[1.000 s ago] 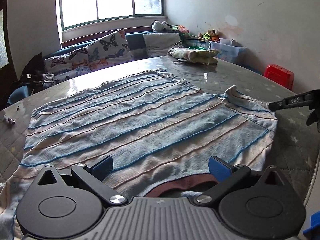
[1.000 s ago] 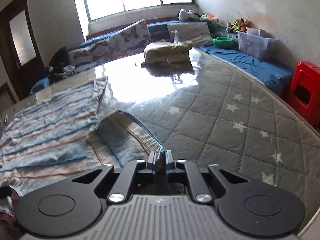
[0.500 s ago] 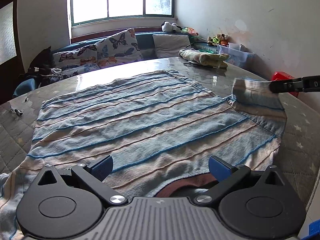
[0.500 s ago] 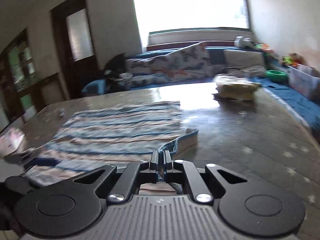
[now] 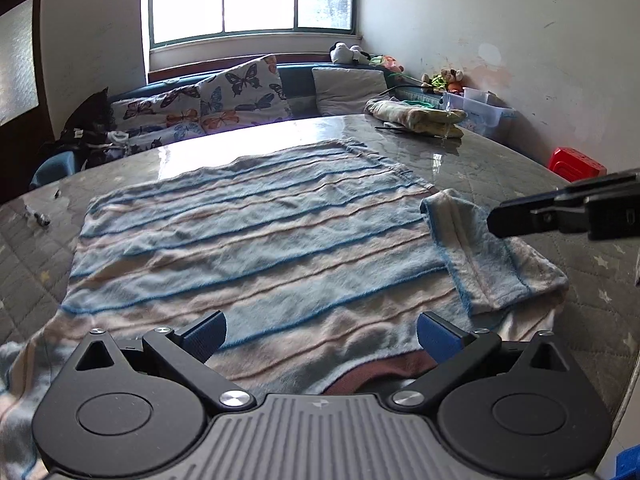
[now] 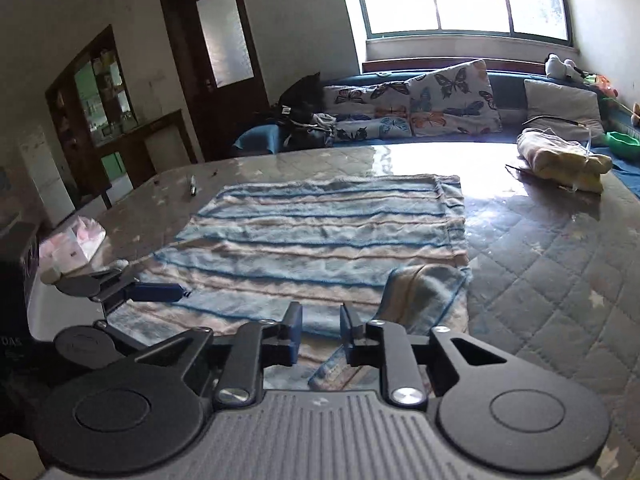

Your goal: Fold clothes

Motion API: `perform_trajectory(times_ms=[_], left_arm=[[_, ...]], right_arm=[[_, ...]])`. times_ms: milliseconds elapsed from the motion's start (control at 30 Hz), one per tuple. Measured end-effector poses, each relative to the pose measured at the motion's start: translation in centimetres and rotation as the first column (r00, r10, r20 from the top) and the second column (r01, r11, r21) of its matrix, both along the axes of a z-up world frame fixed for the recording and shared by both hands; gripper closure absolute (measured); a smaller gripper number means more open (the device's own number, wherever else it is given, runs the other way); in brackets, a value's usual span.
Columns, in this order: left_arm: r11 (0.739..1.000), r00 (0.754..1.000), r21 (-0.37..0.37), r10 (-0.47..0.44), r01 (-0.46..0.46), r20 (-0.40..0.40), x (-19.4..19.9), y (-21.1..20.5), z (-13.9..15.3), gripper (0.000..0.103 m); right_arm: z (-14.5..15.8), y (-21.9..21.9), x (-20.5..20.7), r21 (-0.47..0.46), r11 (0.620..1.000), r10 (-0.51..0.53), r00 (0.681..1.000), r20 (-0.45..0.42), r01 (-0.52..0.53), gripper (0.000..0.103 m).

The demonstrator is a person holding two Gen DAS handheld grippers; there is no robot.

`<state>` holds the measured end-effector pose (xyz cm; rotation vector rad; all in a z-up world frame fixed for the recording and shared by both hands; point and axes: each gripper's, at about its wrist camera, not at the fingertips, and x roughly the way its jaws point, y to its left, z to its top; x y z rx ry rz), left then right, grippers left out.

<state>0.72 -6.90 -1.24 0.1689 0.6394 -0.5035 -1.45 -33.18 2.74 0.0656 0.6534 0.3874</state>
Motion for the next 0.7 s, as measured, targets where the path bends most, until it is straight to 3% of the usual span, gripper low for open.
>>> perform_trajectory(times_ms=[300,700], left_arm=[[0.999,0.999,0.009,-0.052,0.052,0.004,1.3,-3.8,0.7,0.0],[0.994,0.997,0.082,-0.068,0.07,-0.025,3.3,-7.3,-1.2,0.0]], right_arm=[[-1.0,-3.3,4.9,-0.113,0.99,-0.085,0.996,-0.032,0.081,0.084],[-4.7,-2.9,9.6,-0.202,0.979,-0.058,0.994,-0.097,0.037,0.085]])
